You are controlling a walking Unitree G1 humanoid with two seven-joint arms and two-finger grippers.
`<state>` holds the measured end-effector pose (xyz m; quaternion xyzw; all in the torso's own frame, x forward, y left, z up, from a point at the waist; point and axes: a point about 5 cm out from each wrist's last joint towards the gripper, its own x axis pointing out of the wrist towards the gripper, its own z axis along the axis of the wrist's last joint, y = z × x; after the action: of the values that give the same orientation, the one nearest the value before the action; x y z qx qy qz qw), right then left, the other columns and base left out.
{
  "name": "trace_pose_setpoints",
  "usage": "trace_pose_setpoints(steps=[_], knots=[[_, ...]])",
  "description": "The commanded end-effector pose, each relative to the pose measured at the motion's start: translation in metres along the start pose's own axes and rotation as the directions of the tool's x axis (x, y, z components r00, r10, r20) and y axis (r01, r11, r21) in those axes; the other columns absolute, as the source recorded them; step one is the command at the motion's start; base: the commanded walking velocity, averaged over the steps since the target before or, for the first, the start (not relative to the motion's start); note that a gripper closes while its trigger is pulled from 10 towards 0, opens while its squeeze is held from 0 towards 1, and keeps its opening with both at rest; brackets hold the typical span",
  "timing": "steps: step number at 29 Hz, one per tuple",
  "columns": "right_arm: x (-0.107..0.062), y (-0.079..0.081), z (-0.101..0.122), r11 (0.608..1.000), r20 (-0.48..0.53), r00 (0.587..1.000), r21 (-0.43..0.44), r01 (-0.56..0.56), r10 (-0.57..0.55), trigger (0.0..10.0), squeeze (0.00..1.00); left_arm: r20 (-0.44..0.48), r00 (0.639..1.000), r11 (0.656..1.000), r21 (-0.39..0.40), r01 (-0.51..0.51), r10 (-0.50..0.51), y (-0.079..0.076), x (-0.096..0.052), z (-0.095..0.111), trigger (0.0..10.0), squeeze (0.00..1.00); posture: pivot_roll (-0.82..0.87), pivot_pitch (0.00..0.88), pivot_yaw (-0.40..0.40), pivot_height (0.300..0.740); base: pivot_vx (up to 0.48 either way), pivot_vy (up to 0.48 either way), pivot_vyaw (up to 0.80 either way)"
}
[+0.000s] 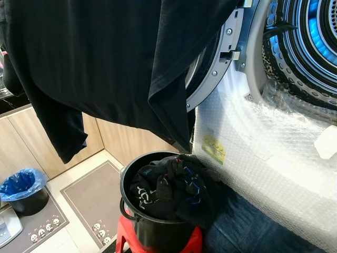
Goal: Clothes washing
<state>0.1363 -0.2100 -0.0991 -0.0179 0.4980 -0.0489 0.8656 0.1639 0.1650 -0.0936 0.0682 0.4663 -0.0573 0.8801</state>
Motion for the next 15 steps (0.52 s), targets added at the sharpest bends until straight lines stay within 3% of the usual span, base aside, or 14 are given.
trace_pose_setpoints(steps=[1,11,15], knots=[[0.004,0.033,0.024,0.955,0.019,0.979,-0.223,-0.194,0.203,10.0,0.00,-0.044,0.990,0.977,0.156,0.143,-0.137,-0.011,0.000,-0.004,10.0,0.00,-0.04,0.000,0.022,0.740,0.000,0.000,0.00],[0.004,0.033,0.024,0.955,0.019,0.979,-0.223,-0.194,0.203,10.0,0.00,-0.044,0.990,0.977,0.156,0.143,-0.137,-0.011,0.000,-0.004,10.0,0.00,-0.04,0.000,0.022,0.740,0.000,0.000,0.00],[0.004,0.029,0.020,0.966,0.009,0.982,-0.180,-0.184,0.188,10.0,0.00,-0.010,0.993,0.989,0.094,0.115,-0.115,-0.012,0.003,0.010,10.0,0.00,-0.04,0.000,0.018,0.740,0.000,0.000,0.00]])
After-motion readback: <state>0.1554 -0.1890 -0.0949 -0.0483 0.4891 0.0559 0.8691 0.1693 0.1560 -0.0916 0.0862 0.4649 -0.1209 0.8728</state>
